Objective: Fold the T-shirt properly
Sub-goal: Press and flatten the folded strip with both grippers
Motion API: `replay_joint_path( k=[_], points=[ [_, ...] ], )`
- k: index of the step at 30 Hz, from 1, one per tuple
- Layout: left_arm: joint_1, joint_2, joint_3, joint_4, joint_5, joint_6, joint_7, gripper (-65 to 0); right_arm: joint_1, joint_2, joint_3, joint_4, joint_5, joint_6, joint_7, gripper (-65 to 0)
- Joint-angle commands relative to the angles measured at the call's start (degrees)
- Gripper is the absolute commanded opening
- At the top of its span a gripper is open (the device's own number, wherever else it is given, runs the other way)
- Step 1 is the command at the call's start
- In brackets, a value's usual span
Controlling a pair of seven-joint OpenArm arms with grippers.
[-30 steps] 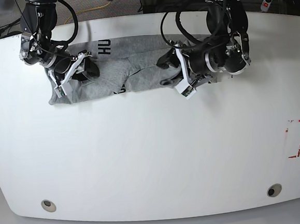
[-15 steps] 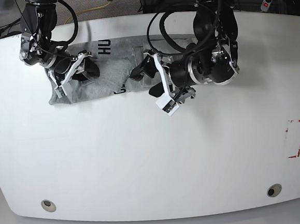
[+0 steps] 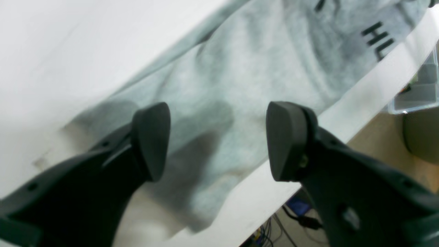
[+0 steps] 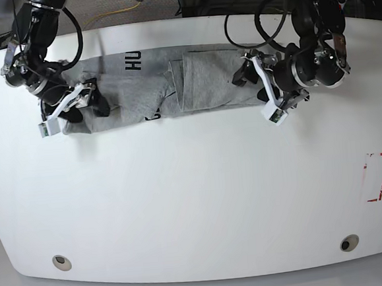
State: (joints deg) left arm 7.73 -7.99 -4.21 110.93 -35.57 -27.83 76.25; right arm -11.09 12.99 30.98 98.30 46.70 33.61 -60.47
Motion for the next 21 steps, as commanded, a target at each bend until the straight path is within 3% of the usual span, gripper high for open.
replay_joint_path(
  k=[1, 7, 13, 21],
  points=[
    [0.6, -1.5, -3.0, 0.9, -0.5, 0.1, -2.1, -32.9, 0.9, 2.7, 3.4, 0.1, 3.2, 0.2, 0.3, -8.6],
    [3.2, -3.1, -5.7, 0.7, 3.4, 0.0, -5.5, -53.2, 4.8, 5.4, 12.5, -8.4, 3.2, 0.6, -4.4, -8.9],
    [4.4, -3.0, -5.7, 0.4, 4.9, -6.3, -5.5, -55.8, 6.1, 8.1, 13.7, -17.2, 3.3, 0.7, -5.4, -8.7],
    [4.0, -2.7, -5.7, -3.5, 9.2, -6.7, -5.7, -56.1, 4.5, 5.1, 13.5, -18.5, 3.3, 1.1, -5.7, -8.7]
  ],
)
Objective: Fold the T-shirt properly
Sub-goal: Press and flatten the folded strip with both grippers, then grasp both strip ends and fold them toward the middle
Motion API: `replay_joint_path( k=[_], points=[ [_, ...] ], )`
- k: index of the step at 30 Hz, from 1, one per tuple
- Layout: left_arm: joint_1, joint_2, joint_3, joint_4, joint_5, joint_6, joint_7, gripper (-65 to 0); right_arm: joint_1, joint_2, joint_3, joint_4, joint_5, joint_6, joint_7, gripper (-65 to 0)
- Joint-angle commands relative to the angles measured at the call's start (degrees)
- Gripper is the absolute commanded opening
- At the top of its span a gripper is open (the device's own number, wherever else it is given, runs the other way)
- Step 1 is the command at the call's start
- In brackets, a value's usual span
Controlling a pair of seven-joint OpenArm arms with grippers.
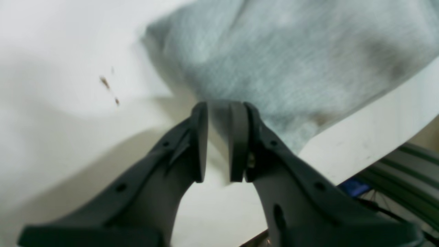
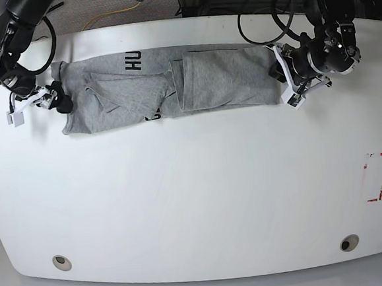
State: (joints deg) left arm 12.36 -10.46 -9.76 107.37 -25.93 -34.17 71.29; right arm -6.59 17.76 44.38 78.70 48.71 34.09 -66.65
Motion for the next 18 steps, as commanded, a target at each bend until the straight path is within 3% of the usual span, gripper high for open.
replay_joint_path(
  k=[1, 13, 15, 18],
  points=[
    [-0.6, -0.2, -0.1, -0.2, -0.3, -0.4, -1.1, -56.1, -0.2, -0.2, -0.1, 1.5, 1.4, 1.1, 0.4, -8.7],
    [-0.4, -0.6, 0.0, -4.1, -0.2, -0.4, -5.2, -56.1, -3.2, -6.5, -5.4, 7.0, 1.0, 2.1, 0.3, -9.8],
    [-0.4, -0.6, 0.0, -4.1, -0.2, -0.4, -5.2, -56.1, -3.3, -6.9, -5.4, 6.9, 1.0, 2.1, 0.5, -15.5],
    [-0.7, -0.5, 0.0, -4.1, -0.2, -0.2, -5.2, -56.1, -2.4, -7.0, -5.4, 6.8, 0.2, 2.1, 0.6, -33.0]
  ],
)
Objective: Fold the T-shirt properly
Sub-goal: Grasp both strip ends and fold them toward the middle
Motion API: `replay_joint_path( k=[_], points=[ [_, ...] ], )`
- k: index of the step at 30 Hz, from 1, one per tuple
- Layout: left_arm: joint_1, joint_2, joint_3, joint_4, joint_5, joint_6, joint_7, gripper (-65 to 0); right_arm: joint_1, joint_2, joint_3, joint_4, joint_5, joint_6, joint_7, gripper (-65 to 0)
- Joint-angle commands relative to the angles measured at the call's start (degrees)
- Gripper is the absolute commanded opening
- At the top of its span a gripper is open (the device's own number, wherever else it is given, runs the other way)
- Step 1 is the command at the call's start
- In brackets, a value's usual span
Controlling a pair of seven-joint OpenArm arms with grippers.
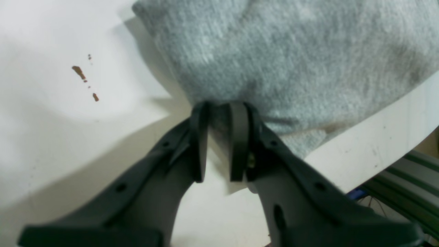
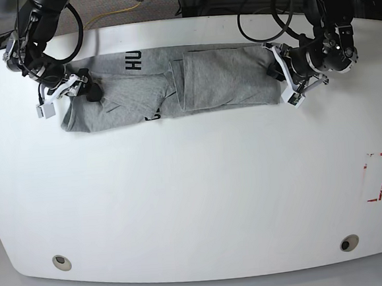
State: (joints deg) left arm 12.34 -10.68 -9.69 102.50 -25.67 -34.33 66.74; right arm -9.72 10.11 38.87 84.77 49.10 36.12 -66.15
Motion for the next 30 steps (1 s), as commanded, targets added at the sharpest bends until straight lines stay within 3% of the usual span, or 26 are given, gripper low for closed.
replay_joint_path(
  k=[1, 3, 5, 10, 15, 23, 27, 30],
  points=[
    [-0.7, -0.1, -0.1, 0.8, -0.5, 0.0, -0.8, -56.0, 1.1, 0.7, 0.1, 0.9, -1.2, 0.1, 0.1, -40.9],
    [-0.9, 0.1, -0.1, 0.7, -0.5, 0.1, -0.8, -55.8, 1.6, 0.7, 0.1, 1.0, -3.4, 0.1, 0.1, -56.8],
    [-1.6, 0.2, 0.4, 0.6, -0.5, 0.1, -0.9, -55.8, 1.8, 0.7, 0.1, 1.1, -4.7, 0.0, 0.1, -65.0],
    [-5.7, 1.4, 6.1, -3.2, 1.1, 0.1, -0.9, -55.8, 2.0, 0.4, 0.6, 6.4, -5.9, 0.0, -0.3, -65.0],
    [-10.5, 5.4, 9.0, -10.2, 5.7, 0.1, -3.6, -55.7, -0.2, -0.1, 0.2, 15.5, -5.5, -1.8, -0.6, -65.0],
    [-16.7, 11.4, 9.2, -21.8, 11.4, 0.0, -6.2, -55.7, 2.2, -6.1, -0.1, 28.2, -5.4, -3.1, -8.4, -65.0],
    [-18.4, 12.8, 9.2, -24.0, 11.6, 0.1, -6.2, -55.7, 2.4, -7.3, -4.8, 30.3, -5.1, -3.4, -8.4, -65.0],
    [-18.3, 12.8, 9.1, -24.1, 11.6, 0.1, -6.2, -55.7, 1.8, -7.7, -8.2, 30.3, -0.6, -3.5, -8.4, -65.0]
  ],
)
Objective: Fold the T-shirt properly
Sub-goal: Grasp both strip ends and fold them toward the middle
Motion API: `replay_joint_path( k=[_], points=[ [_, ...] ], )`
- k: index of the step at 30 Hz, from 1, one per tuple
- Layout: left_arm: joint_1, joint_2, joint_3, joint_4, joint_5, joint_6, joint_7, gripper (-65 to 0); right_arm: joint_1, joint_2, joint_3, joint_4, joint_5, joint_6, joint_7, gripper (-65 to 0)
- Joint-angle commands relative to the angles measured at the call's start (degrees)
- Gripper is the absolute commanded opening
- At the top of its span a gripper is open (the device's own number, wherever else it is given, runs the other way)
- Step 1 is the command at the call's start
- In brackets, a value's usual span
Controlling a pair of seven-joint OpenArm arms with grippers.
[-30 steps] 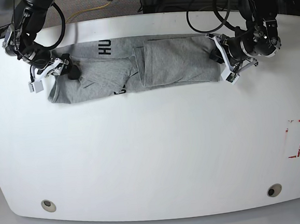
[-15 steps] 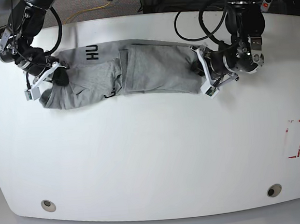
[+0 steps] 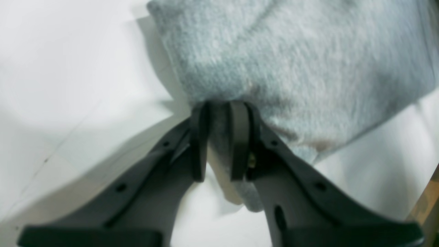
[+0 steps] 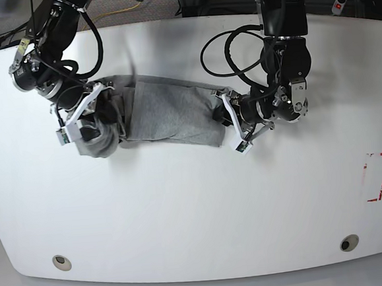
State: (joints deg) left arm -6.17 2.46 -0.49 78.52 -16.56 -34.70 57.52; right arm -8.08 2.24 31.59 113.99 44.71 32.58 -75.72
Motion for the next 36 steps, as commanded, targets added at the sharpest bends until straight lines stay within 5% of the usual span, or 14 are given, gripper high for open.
replay_joint_path(
  k=[1, 11, 22, 30, 36],
  points=[
    [0.3, -0.3, -0.2, -0.1, 2.5, 0.5, 3.0, -55.7, 0.1, -0.4, -1.8, 1.2, 4.7, 0.0, 1.2, -65.0],
    [5.8, -1.4, -0.3, 1.8, 2.4, 0.2, 3.0, -55.8, -0.7, -3.4, -10.5, 0.3, 10.7, -0.1, 6.8, -65.0],
    [9.4, -2.2, -0.3, 6.8, 2.2, 0.1, 3.0, -55.8, 3.9, -1.9, -19.3, -16.3, 10.6, -0.1, 17.5, -65.0],
    [9.4, -2.2, -0.3, 7.1, 2.2, 0.1, 3.0, -55.7, 4.8, -1.5, -23.2, -19.0, 6.9, -0.1, 19.7, -32.8],
    [9.4, -1.9, -3.9, 7.1, -2.8, 0.0, 3.0, -55.4, 4.9, -3.6, -28.2, -18.9, 0.7, -0.9, 22.1, -25.2]
  ],
)
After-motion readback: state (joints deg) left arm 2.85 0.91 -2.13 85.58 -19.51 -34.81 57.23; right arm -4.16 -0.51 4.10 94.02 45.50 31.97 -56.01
